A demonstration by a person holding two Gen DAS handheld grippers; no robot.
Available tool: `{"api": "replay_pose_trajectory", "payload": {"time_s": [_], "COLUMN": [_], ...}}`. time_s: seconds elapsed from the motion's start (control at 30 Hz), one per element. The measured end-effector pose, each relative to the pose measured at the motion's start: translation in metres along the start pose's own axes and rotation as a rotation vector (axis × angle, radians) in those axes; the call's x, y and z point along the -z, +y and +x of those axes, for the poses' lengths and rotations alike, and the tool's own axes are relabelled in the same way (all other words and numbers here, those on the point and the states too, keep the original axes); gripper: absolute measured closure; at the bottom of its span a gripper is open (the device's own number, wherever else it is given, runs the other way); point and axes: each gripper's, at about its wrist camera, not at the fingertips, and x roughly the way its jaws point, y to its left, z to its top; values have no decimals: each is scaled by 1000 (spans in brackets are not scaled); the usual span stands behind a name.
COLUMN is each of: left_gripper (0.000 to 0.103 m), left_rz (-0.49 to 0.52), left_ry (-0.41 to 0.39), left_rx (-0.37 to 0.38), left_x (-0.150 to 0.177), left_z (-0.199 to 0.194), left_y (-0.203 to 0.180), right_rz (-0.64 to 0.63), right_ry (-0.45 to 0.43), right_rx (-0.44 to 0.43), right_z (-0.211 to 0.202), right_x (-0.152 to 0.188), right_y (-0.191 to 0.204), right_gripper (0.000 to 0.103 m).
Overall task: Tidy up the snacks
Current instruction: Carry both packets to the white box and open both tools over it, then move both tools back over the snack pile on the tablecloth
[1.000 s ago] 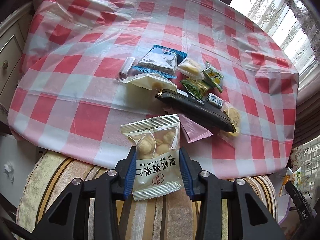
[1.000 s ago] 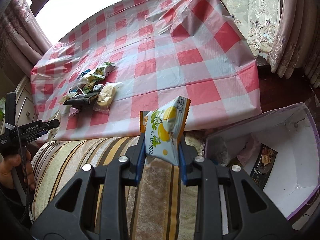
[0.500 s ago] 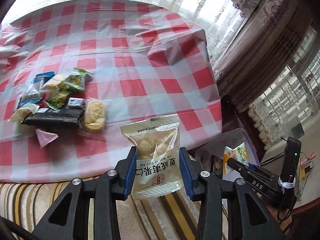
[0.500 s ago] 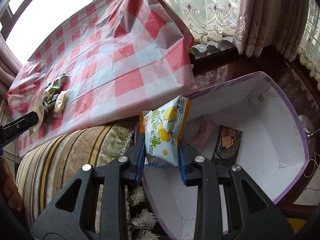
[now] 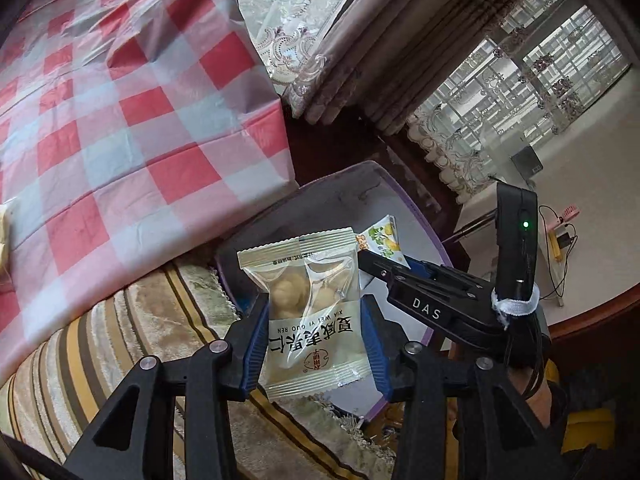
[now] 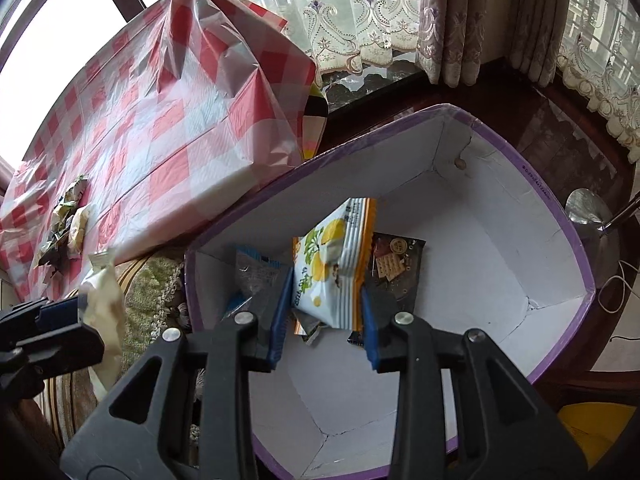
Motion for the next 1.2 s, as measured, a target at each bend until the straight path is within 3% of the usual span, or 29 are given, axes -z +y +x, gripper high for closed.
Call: {"api": "replay_pose_trajectory", "payload": {"time_s": [0.07,0.17,0.4,0.73,0.9,1.03,1.2], "left_gripper": [45,36,35,35,36,38,42], "left_rz": [-10,-28,21,3,-83,-182,-335], "left_ry": [42,22,-169,-270,-324,-369,-441], "left_rx": [36,4,-75,-213,-243,-237,-227], "left_x": [2,4,0,0,7,18,40], "left_z": [7,4,-25,-61,-84,-106,-138], "left_y": [-2,1,6,39,71,101,147], "right_rz": [12,7,-32,-137,-214,-264,-323], "right_ry": [0,-6,-12,-11,1,15,39], "right_rx": [-7,-12,-39,-119,-170,-201,-213], "right_z": [-1,-3,-7,-8,-7,-5,2], "right_x": [-2,-2,-3,-3,0,6,11], "right_y": [-2,2,23,89,132,163,194], "right_gripper": [63,62,61,60,59,53,52]}}
